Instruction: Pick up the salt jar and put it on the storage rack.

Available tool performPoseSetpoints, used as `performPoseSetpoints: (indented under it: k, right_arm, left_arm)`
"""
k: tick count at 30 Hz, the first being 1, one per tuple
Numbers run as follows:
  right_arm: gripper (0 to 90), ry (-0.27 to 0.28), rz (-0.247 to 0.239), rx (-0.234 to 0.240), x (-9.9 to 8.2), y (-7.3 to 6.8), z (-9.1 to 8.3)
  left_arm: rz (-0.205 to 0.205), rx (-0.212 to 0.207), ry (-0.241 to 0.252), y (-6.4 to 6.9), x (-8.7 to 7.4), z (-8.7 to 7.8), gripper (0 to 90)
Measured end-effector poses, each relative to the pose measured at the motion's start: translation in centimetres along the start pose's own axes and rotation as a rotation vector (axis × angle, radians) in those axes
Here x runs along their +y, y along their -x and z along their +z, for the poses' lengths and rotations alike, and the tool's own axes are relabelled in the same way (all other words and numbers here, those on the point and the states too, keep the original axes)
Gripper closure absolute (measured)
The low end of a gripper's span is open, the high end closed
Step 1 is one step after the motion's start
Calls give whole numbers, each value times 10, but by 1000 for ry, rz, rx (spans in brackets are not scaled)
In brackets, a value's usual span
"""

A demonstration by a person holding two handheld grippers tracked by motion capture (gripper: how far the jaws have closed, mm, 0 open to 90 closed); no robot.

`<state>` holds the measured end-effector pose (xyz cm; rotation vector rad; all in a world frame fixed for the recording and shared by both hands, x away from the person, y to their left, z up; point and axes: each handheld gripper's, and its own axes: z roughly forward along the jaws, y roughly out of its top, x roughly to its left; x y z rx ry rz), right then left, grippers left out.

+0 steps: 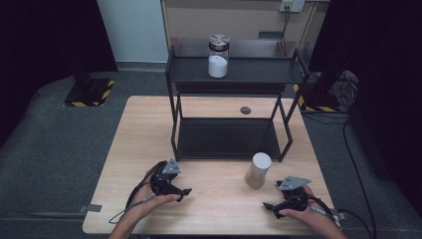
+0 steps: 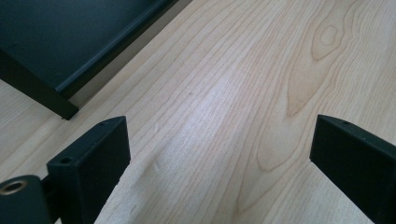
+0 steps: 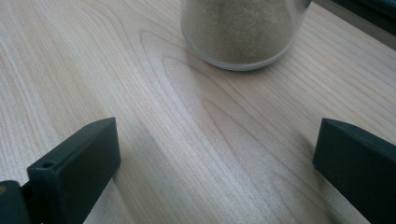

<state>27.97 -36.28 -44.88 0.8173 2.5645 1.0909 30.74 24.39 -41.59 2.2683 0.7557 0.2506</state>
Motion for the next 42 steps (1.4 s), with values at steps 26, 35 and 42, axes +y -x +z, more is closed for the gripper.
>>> performPoseSetpoints:
  k: [26,35,42]
  right_arm:
    - [17,0,0,1,0,0,0]
    - [17,0,0,1,0,0,0]
    - [16,0,-1,1,0,0,0]
  left_arm:
    - [42,13,-12,2,-15,20,0]
    - [50,4,26,-1,-24,20,0]
    - [49,5,25,-1,-24,20,0]
